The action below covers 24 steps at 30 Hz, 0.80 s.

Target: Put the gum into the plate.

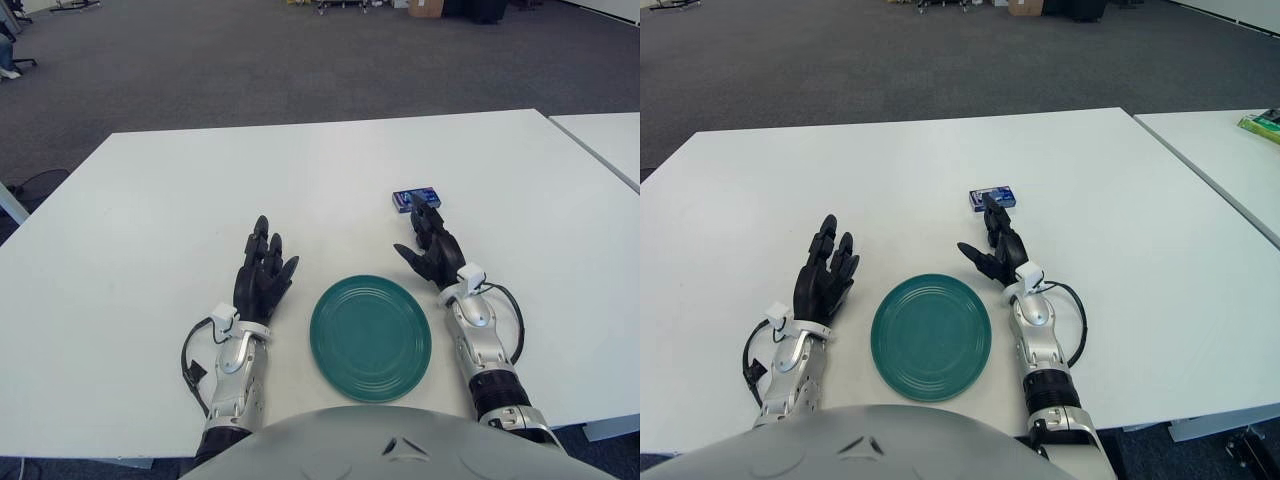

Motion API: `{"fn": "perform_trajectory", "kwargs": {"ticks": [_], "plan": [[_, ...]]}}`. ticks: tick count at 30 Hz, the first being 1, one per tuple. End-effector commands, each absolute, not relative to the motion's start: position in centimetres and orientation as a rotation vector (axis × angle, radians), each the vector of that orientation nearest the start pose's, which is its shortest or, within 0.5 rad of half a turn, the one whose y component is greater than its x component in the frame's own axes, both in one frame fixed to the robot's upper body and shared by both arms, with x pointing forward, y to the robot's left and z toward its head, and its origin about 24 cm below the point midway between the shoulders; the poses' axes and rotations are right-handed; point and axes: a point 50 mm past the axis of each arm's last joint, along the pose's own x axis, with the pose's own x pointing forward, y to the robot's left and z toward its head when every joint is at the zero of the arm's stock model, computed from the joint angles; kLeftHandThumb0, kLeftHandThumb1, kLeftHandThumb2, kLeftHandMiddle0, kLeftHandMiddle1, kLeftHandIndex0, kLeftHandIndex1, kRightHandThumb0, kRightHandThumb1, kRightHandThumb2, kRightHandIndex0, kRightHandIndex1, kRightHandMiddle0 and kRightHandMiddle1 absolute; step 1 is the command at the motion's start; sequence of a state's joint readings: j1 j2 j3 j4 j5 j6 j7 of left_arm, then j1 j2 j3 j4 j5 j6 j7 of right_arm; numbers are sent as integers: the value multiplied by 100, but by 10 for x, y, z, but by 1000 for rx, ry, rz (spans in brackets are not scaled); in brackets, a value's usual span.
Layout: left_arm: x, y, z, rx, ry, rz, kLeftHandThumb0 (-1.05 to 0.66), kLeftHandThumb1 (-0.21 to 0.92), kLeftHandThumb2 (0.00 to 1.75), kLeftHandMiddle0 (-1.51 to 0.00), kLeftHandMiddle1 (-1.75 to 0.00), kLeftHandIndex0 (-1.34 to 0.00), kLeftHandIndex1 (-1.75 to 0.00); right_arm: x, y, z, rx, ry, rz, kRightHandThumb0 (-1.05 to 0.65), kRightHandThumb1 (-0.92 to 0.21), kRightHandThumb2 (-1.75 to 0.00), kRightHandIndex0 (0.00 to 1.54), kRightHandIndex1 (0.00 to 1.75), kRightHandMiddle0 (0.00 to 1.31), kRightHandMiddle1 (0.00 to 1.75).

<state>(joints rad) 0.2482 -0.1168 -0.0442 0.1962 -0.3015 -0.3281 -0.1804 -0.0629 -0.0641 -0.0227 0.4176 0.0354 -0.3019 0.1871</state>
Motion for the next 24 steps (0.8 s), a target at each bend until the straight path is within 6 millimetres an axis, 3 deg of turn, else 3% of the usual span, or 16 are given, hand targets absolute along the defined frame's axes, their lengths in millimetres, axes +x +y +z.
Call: {"fn": "perform_trajectory", "kwargs": {"ticks": [1, 7, 11, 13, 18, 24], "plan": [[181, 115, -35, -474, 166, 14, -84, 88, 0, 0, 0, 0, 0, 278, -196, 10, -180, 54, 56, -84, -92, -7, 1, 0, 0, 18], [183, 114, -34, -480, 175, 24, -82, 88, 0, 0, 0, 0, 0, 307, -207, 53, -414, -129, -3, -84, -92, -7, 14, 2, 0, 43], [184, 114, -34, -469, 163, 21, -83, 89, 1, 0, 0, 0, 0, 331, -196, 102, -700, -363, 0, -86, -92, -11, 25, 4, 0, 63], [184, 113, -34, -462, 159, 13, -84, 90, 1, 0, 0, 0, 0, 338, -189, 117, -803, -427, 20, -87, -92, -12, 29, 5, 0, 71], [186, 109, -34, -445, 147, -6, -85, 90, 1, 0, 0, 0, 0, 352, -174, 127, -979, -486, 64, -84, -92, -13, 38, 6, 0, 83], [186, 107, -33, -431, 138, -15, -86, 89, 1, 0, 0, 0, 0, 372, -160, 125, -1166, -486, 134, -82, -92, -14, 40, 5, 1, 87]]}}
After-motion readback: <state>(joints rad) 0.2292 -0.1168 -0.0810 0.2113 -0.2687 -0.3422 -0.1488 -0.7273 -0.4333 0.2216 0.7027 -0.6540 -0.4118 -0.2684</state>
